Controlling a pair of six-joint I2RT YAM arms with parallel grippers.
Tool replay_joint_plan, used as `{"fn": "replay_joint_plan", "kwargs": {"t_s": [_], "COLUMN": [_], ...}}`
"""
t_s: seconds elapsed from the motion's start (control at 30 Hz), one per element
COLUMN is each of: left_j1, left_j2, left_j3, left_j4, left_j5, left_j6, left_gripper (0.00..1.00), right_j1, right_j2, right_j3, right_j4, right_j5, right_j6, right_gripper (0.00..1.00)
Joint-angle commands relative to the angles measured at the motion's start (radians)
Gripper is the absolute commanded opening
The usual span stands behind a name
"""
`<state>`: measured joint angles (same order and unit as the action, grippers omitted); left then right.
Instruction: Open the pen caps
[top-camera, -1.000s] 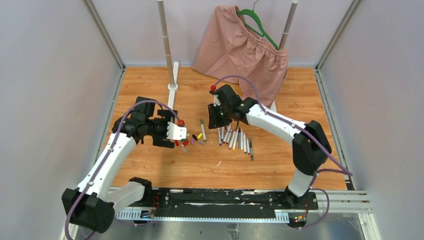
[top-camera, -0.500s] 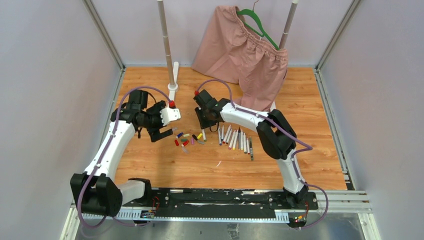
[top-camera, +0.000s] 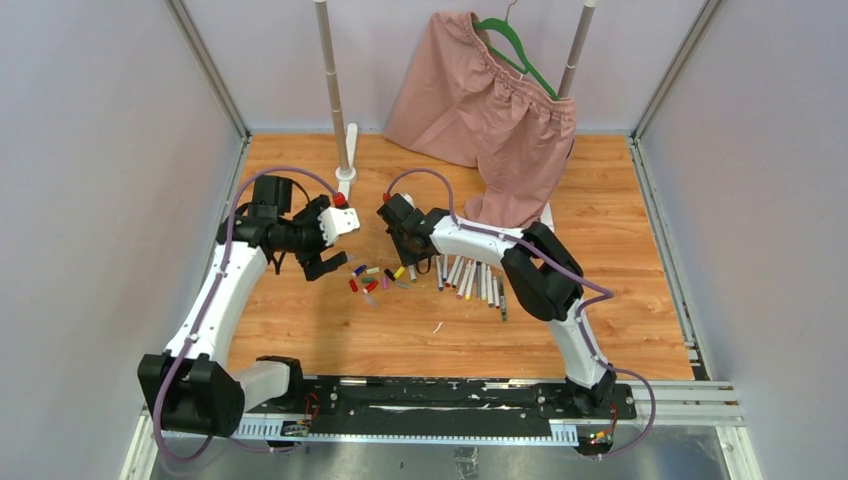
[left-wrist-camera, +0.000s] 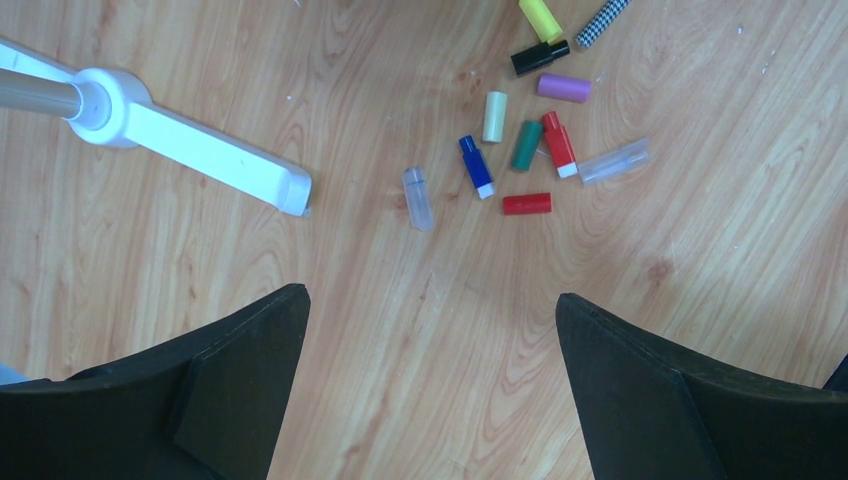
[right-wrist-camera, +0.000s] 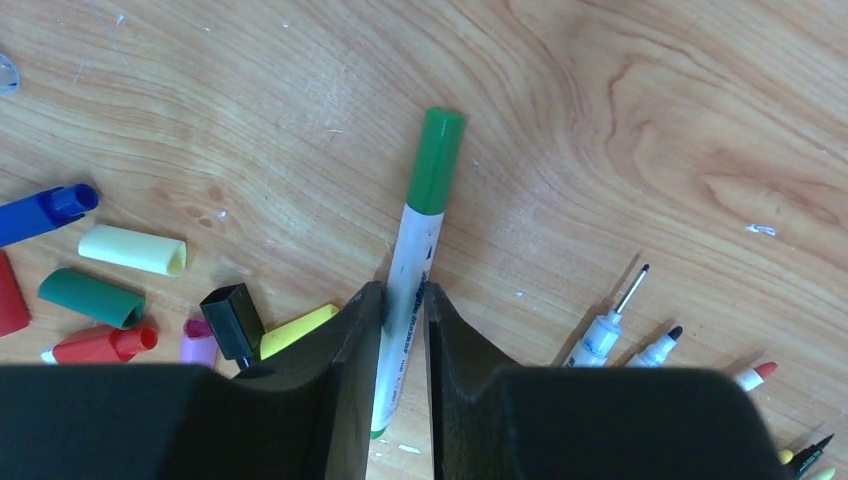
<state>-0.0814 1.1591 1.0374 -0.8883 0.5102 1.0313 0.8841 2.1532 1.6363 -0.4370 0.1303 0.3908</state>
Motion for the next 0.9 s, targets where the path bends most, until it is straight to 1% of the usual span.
{"fn": "replay_joint_plan", "kwargs": {"t_s": [0.0,0.03,0.07,0.13,0.17,0.33,0.4,0.47,0.6,0.7,0.8,0.87], "left_j1": [0.005,0.005,0.004,0.004,0.004,0.005,0.004,0.005,0.002,-0.028,-0.107,-0.165], "left_j2": [-0.016,-0.019,-0.022,-0.028,-0.032,-0.045,-0.052,-0.073,-0.162,-0.222,-0.236,-0.216], "left_j3": [0.027,0.026,0.028,0.029,0.028,0.027,0.016,-0.007,-0.08,-0.116,-0.105,-0.085], "left_j4": [-0.006,-0.006,-0.006,-0.006,-0.006,-0.007,-0.006,-0.006,-0.005,-0.002,0.009,0.013], "left_j5": [0.036,0.042,0.048,0.069,0.084,0.125,0.123,0.128,0.157,0.15,0.126,0.089], "left_j6": [-0.023,-0.025,-0.03,-0.043,-0.048,-0.027,0.009,0.075,0.31,0.489,0.587,0.613], "left_gripper": [1.0,1.0,1.0,1.0,1.0,1.0,1.0,1.0,1.0,0.99,0.98,0.97], "right_j1": [0.024,0.025,0.026,0.026,0.026,0.007,-0.016,-0.039,-0.069,-0.076,-0.076,-0.076], "right_j2": [-0.013,-0.025,-0.04,-0.074,-0.091,-0.162,-0.206,-0.251,-0.335,-0.378,-0.4,-0.409], "right_j3": [-0.078,-0.107,-0.14,-0.199,-0.214,-0.215,-0.218,-0.221,-0.245,-0.251,-0.241,-0.23], "right_j4": [-0.027,-0.016,0.006,0.056,0.07,0.08,0.083,0.084,0.081,0.068,0.054,0.046], "right_j5": [0.097,0.105,0.108,0.113,0.114,0.086,0.032,-0.044,-0.25,-0.437,-0.606,-0.701], "right_j6": [-0.011,-0.009,-0.009,-0.009,-0.012,-0.057,-0.07,-0.077,-0.073,-0.059,-0.046,-0.034], "right_gripper": [0.25,0.23,0.18,0.03,0.0,0.0,0.0,0.0,0.0,0.0,0.0,0.0]}}
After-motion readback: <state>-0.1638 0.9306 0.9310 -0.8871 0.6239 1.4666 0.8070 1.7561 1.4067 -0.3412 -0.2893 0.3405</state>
